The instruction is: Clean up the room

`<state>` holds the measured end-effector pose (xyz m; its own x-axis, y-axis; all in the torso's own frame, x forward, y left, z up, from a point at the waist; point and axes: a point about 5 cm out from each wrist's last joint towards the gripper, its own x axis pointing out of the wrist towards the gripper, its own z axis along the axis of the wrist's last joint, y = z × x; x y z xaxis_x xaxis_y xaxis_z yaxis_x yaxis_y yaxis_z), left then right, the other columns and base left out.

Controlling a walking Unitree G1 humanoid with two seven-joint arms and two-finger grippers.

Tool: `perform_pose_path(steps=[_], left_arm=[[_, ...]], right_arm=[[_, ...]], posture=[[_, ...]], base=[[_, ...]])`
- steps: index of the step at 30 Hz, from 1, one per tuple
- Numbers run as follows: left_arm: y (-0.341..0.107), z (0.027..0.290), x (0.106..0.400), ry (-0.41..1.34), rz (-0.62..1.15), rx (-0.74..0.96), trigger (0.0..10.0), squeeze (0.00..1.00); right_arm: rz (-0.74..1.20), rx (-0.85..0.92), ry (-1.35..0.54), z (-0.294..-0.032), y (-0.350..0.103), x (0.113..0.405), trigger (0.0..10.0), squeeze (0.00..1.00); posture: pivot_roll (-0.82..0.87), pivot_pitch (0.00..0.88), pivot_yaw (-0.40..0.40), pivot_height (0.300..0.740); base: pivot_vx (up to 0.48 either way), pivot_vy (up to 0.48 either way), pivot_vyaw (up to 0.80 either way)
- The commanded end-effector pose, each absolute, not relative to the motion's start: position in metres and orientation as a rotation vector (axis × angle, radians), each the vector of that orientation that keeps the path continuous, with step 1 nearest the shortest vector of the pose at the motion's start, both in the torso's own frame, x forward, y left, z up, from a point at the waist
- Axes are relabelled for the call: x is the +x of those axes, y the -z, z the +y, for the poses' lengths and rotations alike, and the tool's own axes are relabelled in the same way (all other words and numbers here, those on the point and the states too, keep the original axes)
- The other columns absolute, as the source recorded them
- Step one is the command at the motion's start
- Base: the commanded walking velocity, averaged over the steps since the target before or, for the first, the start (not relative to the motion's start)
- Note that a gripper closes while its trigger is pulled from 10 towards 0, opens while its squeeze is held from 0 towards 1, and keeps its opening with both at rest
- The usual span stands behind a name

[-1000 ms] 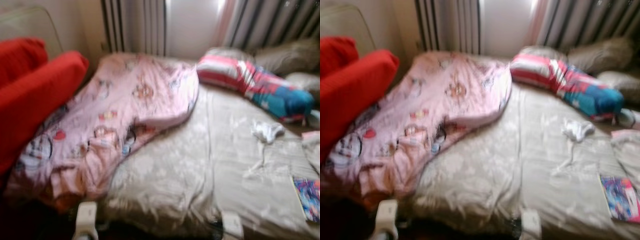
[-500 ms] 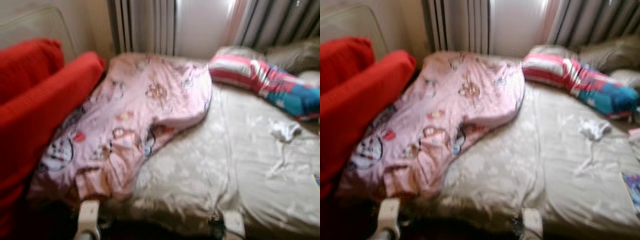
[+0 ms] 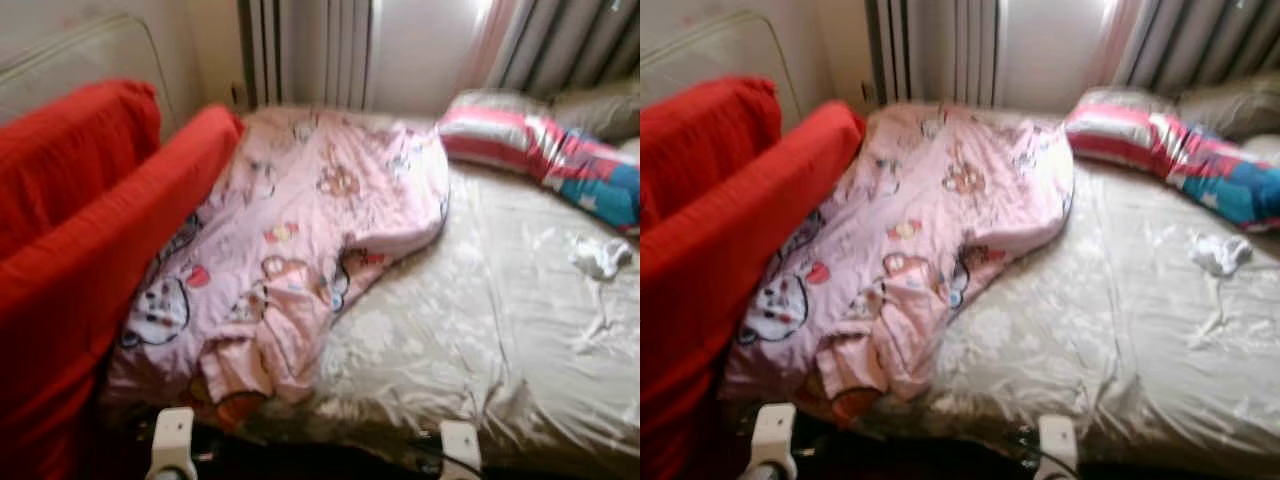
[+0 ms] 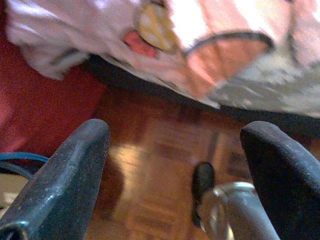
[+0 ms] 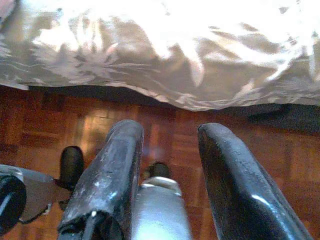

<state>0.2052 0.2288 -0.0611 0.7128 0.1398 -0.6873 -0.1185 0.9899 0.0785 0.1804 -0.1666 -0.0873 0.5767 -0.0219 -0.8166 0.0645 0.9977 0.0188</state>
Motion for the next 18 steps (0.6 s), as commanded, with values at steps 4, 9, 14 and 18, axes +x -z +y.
perform_pose_path(steps=[4,9,14,18], left_arm=[[0.0633,0.222,0.2044,-0.135,0.77,0.019,10.0,0.0],[0.0626,0.2219,0.2054,-0.132,0.763,0.023,10.0,0.0],[0.0621,0.2222,0.2055,-0.133,0.753,0.02,10.0,0.0],[0.0616,0.2222,0.206,-0.134,0.745,0.014,10.0,0.0]], right_arm=[[0.97,0.038,0.081,-0.1774,0.0893,0.1742,10.0,0.0],[0.968,0.04,0.079,-0.1763,0.089,0.1749,10.0,0.0],[0.959,0.034,0.074,-0.1756,0.0887,0.1754,10.0,0.0],[0.959,0.036,0.077,-0.1758,0.0888,0.175,10.0,0.0]], posture=[[0.12,0.045,-0.008,0.74],[0.12,0.056,-0.007,0.74],[0.12,0.065,-0.005,0.74],[0.12,0.07,-0.006,0.74]], base=[[0.0,0.361,0.0],[0.0,0.069,0.0],[0.0,0.0,0.27],[0.0,0.0,0.8]])
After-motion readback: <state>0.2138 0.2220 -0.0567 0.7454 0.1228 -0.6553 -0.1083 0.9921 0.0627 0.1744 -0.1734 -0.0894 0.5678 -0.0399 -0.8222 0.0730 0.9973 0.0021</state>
